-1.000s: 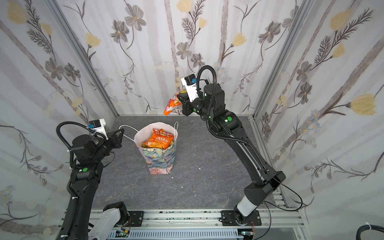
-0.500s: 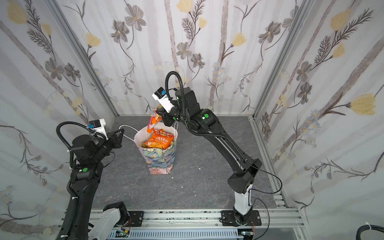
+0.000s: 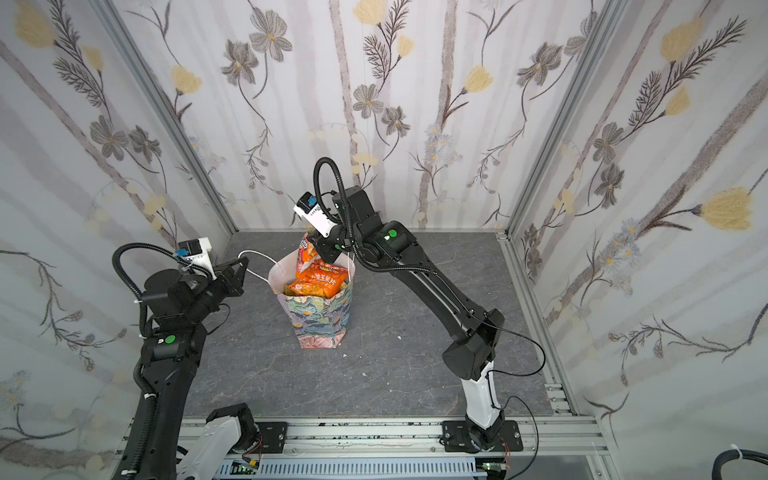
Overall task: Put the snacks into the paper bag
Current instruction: 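Lower the Fox's Fruits bag into the paper bag and open the right gripper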
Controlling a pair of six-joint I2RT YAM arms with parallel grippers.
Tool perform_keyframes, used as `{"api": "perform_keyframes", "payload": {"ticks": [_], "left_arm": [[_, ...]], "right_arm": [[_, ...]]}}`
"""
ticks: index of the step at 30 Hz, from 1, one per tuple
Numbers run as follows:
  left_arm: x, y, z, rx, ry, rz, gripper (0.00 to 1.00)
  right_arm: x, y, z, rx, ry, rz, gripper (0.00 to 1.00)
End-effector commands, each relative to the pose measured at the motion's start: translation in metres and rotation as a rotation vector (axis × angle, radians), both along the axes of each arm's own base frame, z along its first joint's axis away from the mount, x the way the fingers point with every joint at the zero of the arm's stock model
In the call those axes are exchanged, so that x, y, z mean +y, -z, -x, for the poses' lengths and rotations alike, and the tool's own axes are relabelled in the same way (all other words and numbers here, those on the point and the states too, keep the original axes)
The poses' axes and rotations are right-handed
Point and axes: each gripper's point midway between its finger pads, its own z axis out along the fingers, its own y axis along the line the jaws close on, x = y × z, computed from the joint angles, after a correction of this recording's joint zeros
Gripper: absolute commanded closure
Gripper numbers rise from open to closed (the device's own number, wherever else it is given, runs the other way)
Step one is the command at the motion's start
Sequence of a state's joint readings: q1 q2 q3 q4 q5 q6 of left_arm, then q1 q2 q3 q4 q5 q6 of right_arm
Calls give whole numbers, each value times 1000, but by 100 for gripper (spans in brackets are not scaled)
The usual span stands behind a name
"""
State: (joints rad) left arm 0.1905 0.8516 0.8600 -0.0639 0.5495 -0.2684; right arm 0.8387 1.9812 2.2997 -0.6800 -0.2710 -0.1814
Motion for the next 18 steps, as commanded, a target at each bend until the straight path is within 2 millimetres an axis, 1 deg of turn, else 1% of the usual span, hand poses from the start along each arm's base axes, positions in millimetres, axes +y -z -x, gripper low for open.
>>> {"api": "perform_keyframes", "payload": {"ticks": [1,5,8,11,15,16,17,18], "left_arm": [[3,-16,-2,-58,-12,-19,100],[3,-16,-2,-58,-14,-19,100],[3,-15,-2,-56,-15,-19,100],[3,-16,-1,-58,-16,-21,100],[3,-17,-1,-60,-16,-23,100],[3,-17,-1,-61,-16,-23,100],[3,-16,-1,-59,-16,-22,100],[3,-17,-1,-61,-14,-21,100]], "right_arm": [[13,-6,8,-32,-52,-25,100],[27,-5,17,-39,-104,-40,100],[32,-6,27,-35,-154,-52,100],[30,-1,33,-29,-185,-32,100],[24,15,42,-11,-218,5,100],[21,20,41,-6,-205,19,100],[16,22,37,-6,-177,35,98],[11,26,33,-1,-156,47,89]]}}
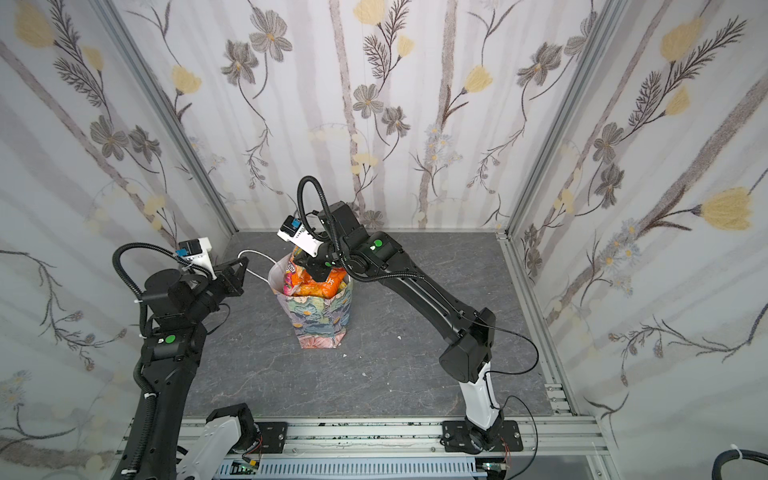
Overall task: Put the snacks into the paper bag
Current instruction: 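Lower the Fox's Fruits bag into the paper bag and open the right gripper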
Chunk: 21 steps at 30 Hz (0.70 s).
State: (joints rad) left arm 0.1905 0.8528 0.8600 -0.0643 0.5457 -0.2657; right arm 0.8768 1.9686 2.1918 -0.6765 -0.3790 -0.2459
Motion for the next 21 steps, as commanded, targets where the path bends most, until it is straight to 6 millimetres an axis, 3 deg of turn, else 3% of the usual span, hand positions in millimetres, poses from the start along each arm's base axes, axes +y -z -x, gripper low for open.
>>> {"api": "perform_keyframes", "payload": {"ticks": [1,4,7,8,11,14,17,21], "left_arm": [[2,-17,0,-61,-10,-19,100],[2,-18,0,-64,-12,-21,100],[1,-18,0,-64,-6,-17,99],[1,-18,0,-64,-5,-17,100],[1,-18,0,-64,-5,-17,99],[1,-18,0,-64,-4,-16,99],[1,-17,0,-62,-6,-17,99],[2,-17,0,-61,-8,-17,100]], "right_arm": [[-14,-8,-6,-43,29,-4,85],[-34,-2,-29,-44,169,17,70],[-47,-1,-46,-77,276,46,45],[-47,-5,-49,-86,292,44,44],[-40,-20,-44,-131,305,28,43],[-19,-20,-28,-177,256,50,45],[1,-7,-21,-161,199,72,58],[8,14,-34,-152,233,120,71]]}}
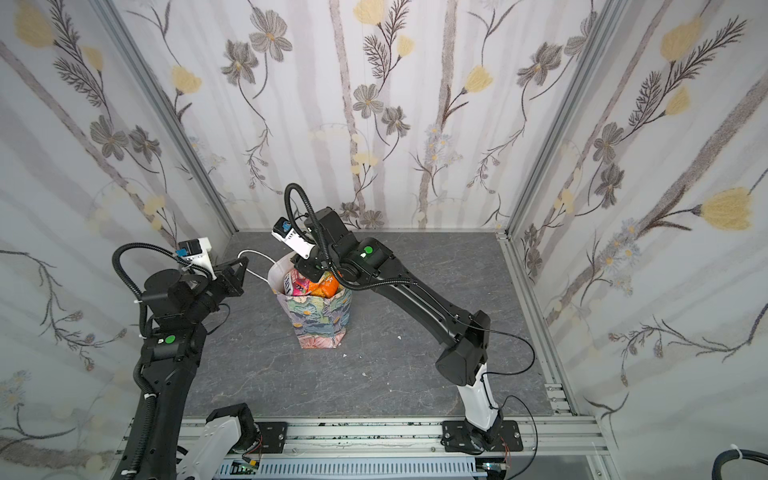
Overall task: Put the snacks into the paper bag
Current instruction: 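Lower the Fox's Fruits bag into the paper bag and open the right gripper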
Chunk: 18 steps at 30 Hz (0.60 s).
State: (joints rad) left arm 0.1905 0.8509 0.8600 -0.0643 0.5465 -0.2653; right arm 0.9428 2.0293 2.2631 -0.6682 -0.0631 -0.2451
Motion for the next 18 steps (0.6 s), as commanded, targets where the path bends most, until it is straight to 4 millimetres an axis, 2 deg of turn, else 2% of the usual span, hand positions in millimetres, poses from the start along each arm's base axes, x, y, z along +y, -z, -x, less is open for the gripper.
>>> {"api": "perform_keyframes", "payload": {"ticks": [1,4,6,9,14,18], "left_arm": [[2,-17,-1,-60,-10,-17,99],[2,-16,-1,-56,-9,-17,99],[2,-16,-1,-56,-11,-17,99],[2,-16,-1,-57,-11,-16,100],[2,-17,-1,-60,-11,-17,100],[3,-16,-1,-57,-14,-18,99]], "right_arm": [[0,12,-9,-10,32,44,73],[-1,23,-11,-1,38,80,79],[-4,37,-7,19,15,135,80],[-10,60,-2,61,-8,212,86],[-14,96,-5,126,-14,297,93],[-11,109,-5,169,-33,324,93]]}}
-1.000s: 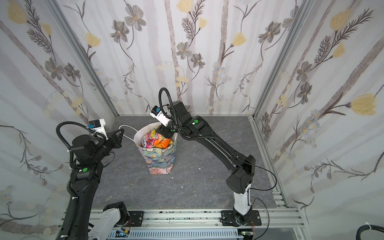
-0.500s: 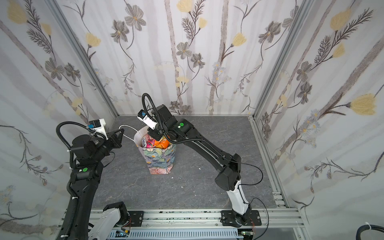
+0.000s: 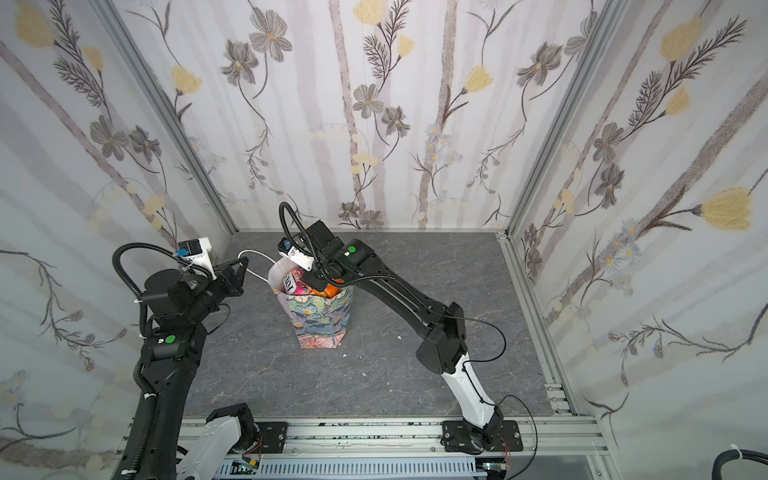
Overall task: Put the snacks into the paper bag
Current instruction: 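Lower the Fox's Fruits bag into the paper bag and open the right gripper, then raise the open right gripper up out of the paper bag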
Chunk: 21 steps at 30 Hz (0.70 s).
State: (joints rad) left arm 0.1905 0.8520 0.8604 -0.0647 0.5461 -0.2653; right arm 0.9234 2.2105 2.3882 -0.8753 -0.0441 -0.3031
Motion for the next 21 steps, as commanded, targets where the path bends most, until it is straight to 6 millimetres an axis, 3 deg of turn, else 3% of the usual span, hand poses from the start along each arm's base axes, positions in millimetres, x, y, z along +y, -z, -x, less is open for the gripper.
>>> {"api": "perform_keyframes", "payload": {"ticks": [1,3,5,6,9,10,13,17,21], "left_arm": [[3,-17,-1,-58,-14,-19,99],[3,-16,-1,-57,-13,-18,99],[3,-16,-2,-55,-13,-17,99],[3,-16,-1,-56,-12,-17,100],[3,-17,-1,-58,-12,-18,100],[2,-17,-1,-57,-11,-18,100],[2,-18,0,-61,-12,-18,100],[2,-18,0,-65,-10,-17,100],[-1,-19,0,-63,11,-7,100]], "right_arm": [[-8,21,13,72,-36,79,93],[-4,16,14,66,-40,61,93],[1,-4,16,41,-42,13,89],[4,-22,15,15,-34,-33,79],[14,-89,24,-57,-24,-223,79],[16,-108,29,-70,-20,-285,69],[15,-151,51,-136,-9,-399,64],[-21,-181,58,-210,113,-469,57],[-71,-183,66,-175,218,-511,55]]}}
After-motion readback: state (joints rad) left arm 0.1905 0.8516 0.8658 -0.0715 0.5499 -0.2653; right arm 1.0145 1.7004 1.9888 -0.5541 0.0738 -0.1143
